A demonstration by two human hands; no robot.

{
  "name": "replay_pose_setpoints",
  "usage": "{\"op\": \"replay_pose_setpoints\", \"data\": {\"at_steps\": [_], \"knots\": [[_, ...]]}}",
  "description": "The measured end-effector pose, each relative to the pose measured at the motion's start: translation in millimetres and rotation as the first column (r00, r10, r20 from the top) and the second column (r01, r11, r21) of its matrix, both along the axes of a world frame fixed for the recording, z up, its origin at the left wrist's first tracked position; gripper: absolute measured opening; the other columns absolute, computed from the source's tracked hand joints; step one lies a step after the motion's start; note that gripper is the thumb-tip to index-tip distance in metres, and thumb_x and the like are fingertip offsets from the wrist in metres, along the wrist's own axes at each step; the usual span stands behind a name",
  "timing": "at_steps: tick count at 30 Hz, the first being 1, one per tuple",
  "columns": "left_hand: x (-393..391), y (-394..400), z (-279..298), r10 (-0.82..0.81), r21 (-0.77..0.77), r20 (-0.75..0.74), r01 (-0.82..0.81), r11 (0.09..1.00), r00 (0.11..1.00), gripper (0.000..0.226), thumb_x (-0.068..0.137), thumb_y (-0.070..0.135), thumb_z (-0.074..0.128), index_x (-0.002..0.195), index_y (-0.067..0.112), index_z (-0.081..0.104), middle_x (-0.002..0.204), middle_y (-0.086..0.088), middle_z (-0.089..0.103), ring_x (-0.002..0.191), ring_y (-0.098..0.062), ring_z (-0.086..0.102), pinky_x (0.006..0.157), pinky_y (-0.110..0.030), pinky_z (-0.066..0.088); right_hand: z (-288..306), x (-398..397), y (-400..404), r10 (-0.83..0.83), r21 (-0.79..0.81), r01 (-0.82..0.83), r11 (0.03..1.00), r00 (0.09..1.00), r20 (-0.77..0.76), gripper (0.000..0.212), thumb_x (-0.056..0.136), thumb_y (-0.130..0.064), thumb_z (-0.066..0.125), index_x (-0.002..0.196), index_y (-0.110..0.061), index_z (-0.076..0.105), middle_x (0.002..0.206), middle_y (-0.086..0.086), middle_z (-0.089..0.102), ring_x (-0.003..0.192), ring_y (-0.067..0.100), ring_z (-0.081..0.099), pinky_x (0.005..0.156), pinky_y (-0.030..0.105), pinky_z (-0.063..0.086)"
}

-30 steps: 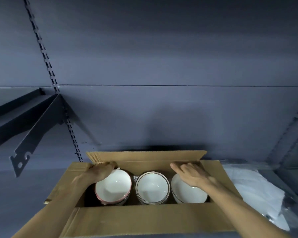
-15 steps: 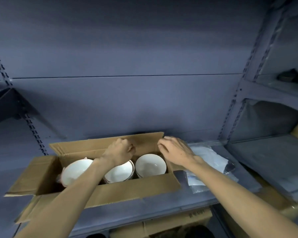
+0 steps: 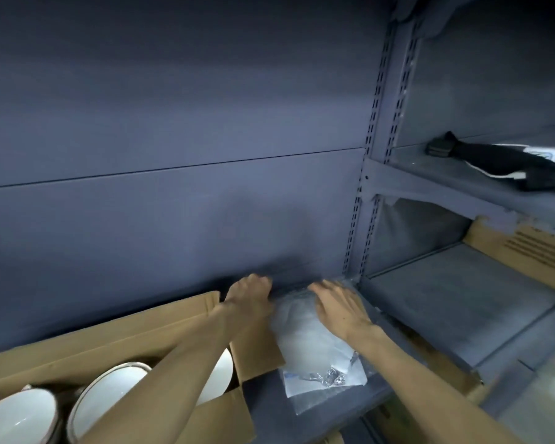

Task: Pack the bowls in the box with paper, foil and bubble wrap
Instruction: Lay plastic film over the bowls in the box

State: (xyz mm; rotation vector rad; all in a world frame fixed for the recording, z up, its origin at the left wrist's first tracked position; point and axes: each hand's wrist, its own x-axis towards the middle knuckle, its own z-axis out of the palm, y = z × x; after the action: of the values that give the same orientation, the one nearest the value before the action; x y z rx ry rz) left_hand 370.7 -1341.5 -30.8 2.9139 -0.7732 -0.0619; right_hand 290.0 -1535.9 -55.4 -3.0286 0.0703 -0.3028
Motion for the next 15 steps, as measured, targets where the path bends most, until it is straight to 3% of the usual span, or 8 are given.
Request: {"op": "replay_pose_setpoints", "data": {"at_steps": [4, 9, 12, 15], "knots": [[28.8, -2.7, -7.0, 0.142, 0.092, -0.166, -0.128, 0.988, 0.976, 0.035, 0.089, 0.03, 0.062, 0.119, 0.012, 0.059, 0.118, -0.009, 0.061, 0.111, -0.03, 0.061, 0.087, -0.039, 0.051, -17.7, 28.8, -27.1, -0.077, -0.095, 0.073, 0.993, 0.996, -0.037, 0.051, 0.1, -0.016, 0.05, 0.149, -0.024, 0.043, 0.145, 0.004, 0.052, 0.134, 0.026, 0.047, 0.111, 0.039, 0.037], [37.2, 3.6, -22.9, 0.254, 0.22, -0.313, -0.191, 0.957, 0.915, 0.044, 0.082, 0.038, 0.059, 0.12, 0.015, 0.062, 0.117, -0.003, 0.063, 0.111, -0.025, 0.062, 0.076, -0.03, 0.043, -32.9, 64.3, -59.6, -0.097, -0.212, 0.067, 0.975, 0.986, -0.133, 0.069, 0.1, -0.017, 0.056, 0.159, -0.028, 0.023, 0.155, 0.003, 0.041, 0.139, 0.026, 0.036, 0.114, 0.043, 0.031], [38.4, 2.9, -29.3, 0.253, 0.248, -0.324, -0.176, 0.953, 0.912, 0.038, 0.084, 0.032, 0.052, 0.118, 0.016, 0.059, 0.12, -0.003, 0.062, 0.112, -0.026, 0.061, 0.081, -0.032, 0.045, -43.3, 79.2, -67.1, -0.101, -0.244, 0.054, 0.968, 0.978, -0.183, 0.082, 0.096, -0.014, 0.062, 0.161, -0.026, 0.016, 0.156, 0.005, 0.04, 0.14, 0.027, 0.036, 0.113, 0.044, 0.03], [38.2, -0.4, -33.7, 0.235, 0.223, -0.252, -0.18, 0.958, 0.939, 0.029, 0.088, 0.025, 0.051, 0.114, 0.016, 0.06, 0.119, -0.005, 0.063, 0.111, -0.028, 0.061, 0.09, -0.038, 0.049, -51.9, 87.4, -66.7, -0.104, -0.254, 0.056, 0.966, 0.978, -0.181, 0.071, 0.097, -0.025, 0.063, 0.157, -0.025, 0.025, 0.152, 0.005, 0.044, 0.136, 0.027, 0.039, 0.109, 0.045, 0.031]]}}
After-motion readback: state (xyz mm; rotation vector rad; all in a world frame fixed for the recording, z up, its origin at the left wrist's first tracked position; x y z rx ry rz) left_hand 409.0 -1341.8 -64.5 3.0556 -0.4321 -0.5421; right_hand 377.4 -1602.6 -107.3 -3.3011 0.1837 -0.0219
